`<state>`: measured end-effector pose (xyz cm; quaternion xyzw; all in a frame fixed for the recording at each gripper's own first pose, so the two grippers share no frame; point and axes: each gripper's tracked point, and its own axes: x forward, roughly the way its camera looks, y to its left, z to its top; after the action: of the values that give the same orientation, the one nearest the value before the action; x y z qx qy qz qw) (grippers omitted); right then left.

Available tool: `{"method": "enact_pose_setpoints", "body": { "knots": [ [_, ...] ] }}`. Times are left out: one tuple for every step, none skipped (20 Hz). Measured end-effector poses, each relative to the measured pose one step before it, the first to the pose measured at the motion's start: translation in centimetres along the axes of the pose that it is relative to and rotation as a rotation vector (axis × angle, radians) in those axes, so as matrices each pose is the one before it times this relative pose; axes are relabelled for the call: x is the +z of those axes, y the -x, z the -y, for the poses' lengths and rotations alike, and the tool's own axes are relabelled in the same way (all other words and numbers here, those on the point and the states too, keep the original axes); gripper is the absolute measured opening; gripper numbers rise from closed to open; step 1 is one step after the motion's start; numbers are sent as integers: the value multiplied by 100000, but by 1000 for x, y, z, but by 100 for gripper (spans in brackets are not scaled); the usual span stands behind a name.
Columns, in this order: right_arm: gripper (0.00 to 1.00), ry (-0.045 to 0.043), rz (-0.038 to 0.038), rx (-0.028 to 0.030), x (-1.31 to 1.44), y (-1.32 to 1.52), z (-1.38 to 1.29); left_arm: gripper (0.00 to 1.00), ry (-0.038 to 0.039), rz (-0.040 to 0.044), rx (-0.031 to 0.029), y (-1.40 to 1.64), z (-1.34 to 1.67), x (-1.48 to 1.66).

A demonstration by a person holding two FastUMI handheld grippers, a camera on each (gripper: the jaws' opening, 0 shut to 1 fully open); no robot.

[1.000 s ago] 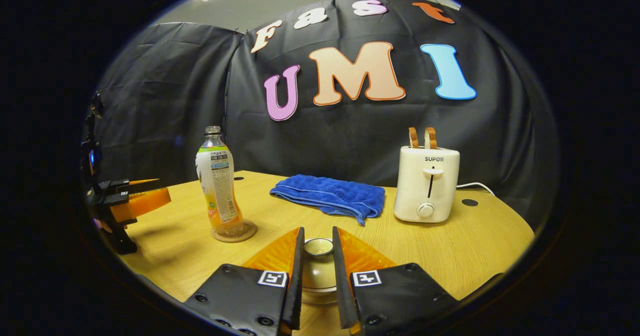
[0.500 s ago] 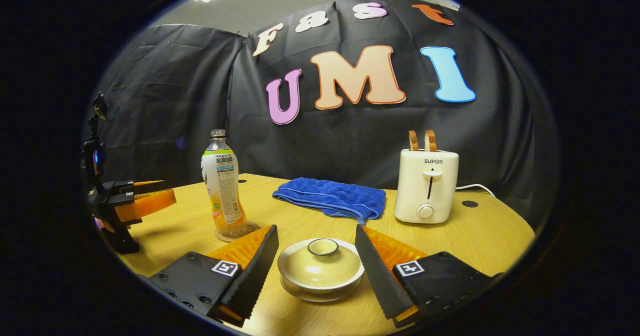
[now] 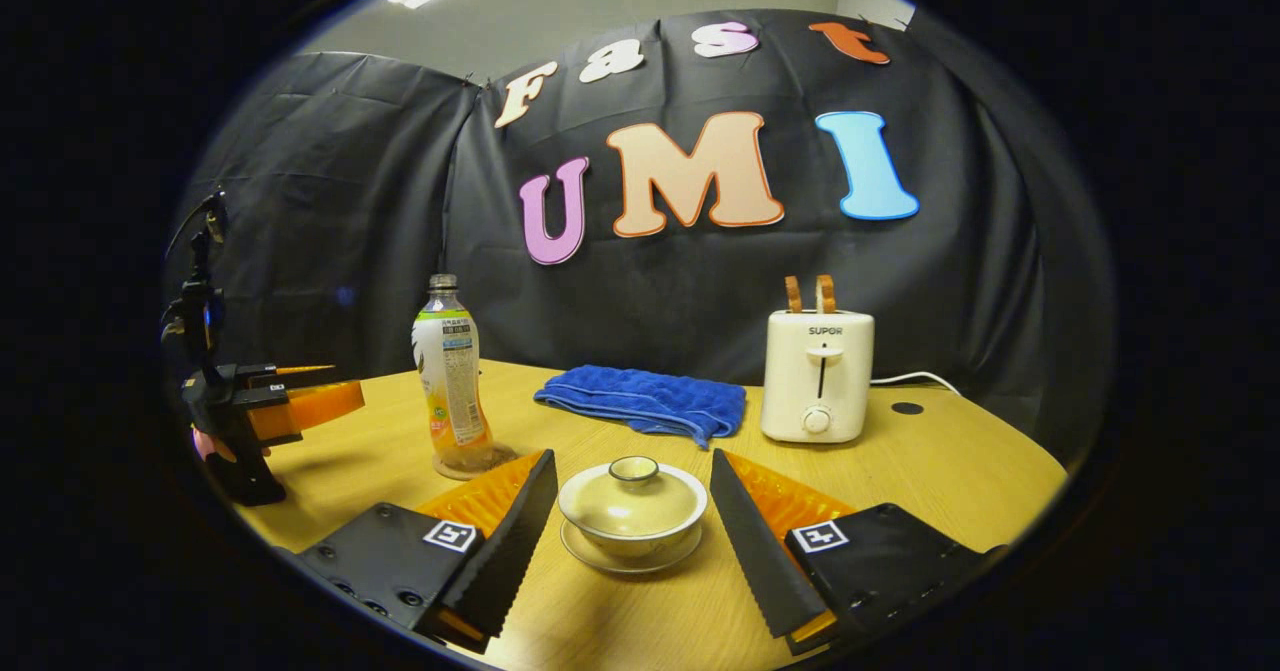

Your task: Open the teacup lid with one hand, grasp the water bottle and pour water into the teacup with the other hand; after pouring, place the water bottle on the coaster and then close the teacup lid.

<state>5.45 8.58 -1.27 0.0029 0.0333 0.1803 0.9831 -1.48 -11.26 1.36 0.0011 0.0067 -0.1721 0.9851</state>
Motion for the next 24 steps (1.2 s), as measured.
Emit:
{"method": "enact_pose_setpoints", "body": {
  "knots": [
    [97, -97, 2204, -461, 355, 426, 122, 93, -41, -10, 224, 4, -23, 40],
    [97, 236, 2046, -422, 335, 509, 84, 93, -29, -2, 181, 35, -86, 34],
    [97, 27, 1194, -937, 188, 333, 271, 93, -28, -34, 95, 11, -74, 56],
    [97, 125, -659, -1135, -391, 372, 415, 93, -13, 16, 225, 134, -76, -46],
    [97, -93, 246, -713, 85, 455, 260, 93, -55, -43, 289, -31, -21, 53],
    [97, 173, 73, -1549, 216, 332, 387, 93, -74, -1, 516, -31, -48, -84],
    [100, -32, -4, -1868, -19, 350, 514, 93, -4, 30, 281, 17, -84, 32],
    [100, 158, 151, -2352, 9, 324, 601, 93, -37, -38, 241, 11, -7, 13],
    [94, 85, 251, -2869, 127, 363, 674, 93, -46, 39, 446, -54, -112, 82],
    [97, 126, 468, -3426, 52, 429, 796, 93, -74, -32, 552, 160, -142, -80],
    [100, 164, -20, -3733, 40, 377, 878, 93, -64, 12, 599, -26, -114, 31],
    [97, 117, 177, -3697, 14, 296, 903, 93, -62, -2, 707, -12, -148, -22],
    [97, 155, 295, -3289, 131, 251, 803, 93, -64, 0, 650, -57, -139, 8],
    [97, -14, 108, -3200, -15, 175, 760, 93, -68, -13, 876, 156, -130, -23],
    [94, 37, 273, -3283, 45, 138, 808, 93, 262, -193, 1455, 18, -219, -46],
    [97, 137, 92, -2974, 34, 133, 694, 93, -136, -94, 1723, 7, -466, 20],
    [94, 41, 20, -2240, 40, 28, 377, 93, -39, 114, 1618, -5, -310, 26],
    [94, 185, 75, -946, -22, -4, 110, 93, -33, -210, 1858, 78, -312, -62],
    [97, 102, 34, -27, 29, 43, -81, 93, 26, 64, 1517, 61, -287, -16],
    [94, -45, 13, -36, -72, -87, -43, 93, -54, -68, 521, 119, 33, 21],
    [94, 23, 4, 6, 50, -13, 15, 93, 30, 8, 141, 60, 21, 48],
    [94, 18, 17, -74, -53, -31, 58, 93, 41, 24, 33, -46, -5, -90],
    [94, 25, 45, -483, 10, 11, 131, 93, 15, -41, -7, 1, 23, 4],
    [94, -30, 6, -39, 78, -2, -43, 93, 70, 39, -73, -61, 16, -66]
  ]
}}
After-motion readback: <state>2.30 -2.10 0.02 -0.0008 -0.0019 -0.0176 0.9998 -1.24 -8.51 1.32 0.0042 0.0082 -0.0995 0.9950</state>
